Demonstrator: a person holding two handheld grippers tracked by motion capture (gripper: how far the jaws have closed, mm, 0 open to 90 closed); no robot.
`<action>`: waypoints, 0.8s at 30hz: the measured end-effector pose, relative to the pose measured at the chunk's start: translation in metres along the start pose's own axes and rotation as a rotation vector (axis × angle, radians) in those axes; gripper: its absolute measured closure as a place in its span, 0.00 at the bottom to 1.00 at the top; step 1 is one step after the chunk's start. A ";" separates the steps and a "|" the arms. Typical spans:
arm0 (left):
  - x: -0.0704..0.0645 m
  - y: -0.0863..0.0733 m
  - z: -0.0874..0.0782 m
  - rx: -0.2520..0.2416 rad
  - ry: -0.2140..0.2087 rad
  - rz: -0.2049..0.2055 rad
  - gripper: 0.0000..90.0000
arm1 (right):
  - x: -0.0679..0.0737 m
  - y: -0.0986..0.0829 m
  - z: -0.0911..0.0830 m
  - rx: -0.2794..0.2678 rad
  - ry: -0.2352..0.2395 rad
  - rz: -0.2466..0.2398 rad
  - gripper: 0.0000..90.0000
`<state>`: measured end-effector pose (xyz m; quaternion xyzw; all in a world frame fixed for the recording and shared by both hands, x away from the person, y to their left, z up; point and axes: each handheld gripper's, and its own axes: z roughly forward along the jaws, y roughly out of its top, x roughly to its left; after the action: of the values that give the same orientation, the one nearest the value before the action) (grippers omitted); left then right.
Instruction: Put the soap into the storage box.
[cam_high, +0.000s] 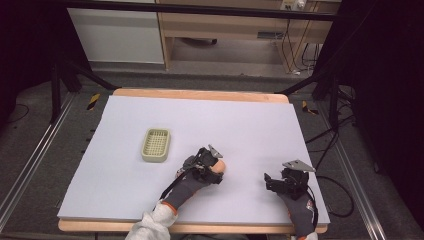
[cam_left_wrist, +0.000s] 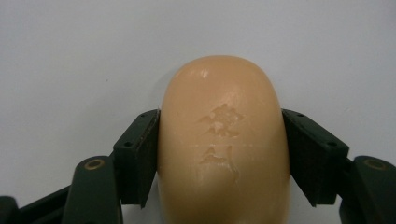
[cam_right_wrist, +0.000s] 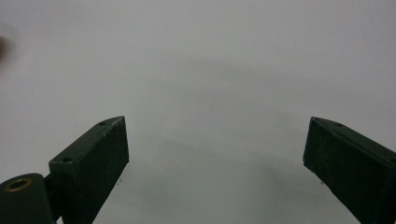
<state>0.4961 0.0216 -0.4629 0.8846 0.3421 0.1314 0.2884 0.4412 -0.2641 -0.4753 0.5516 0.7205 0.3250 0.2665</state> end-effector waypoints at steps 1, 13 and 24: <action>0.000 0.000 -0.003 -0.009 0.001 -0.003 0.35 | 0.000 0.000 0.000 0.001 0.000 0.000 0.08; 0.019 -0.006 -0.043 -0.058 0.021 -0.020 0.35 | 0.000 0.000 0.000 0.001 -0.004 0.004 0.08; 0.039 -0.025 -0.071 -0.089 0.050 -0.051 0.35 | 0.000 0.000 0.000 0.005 -0.009 0.009 0.08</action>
<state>0.4811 0.0931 -0.4199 0.8583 0.3656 0.1613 0.3220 0.4414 -0.2643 -0.4755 0.5571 0.7175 0.3219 0.2669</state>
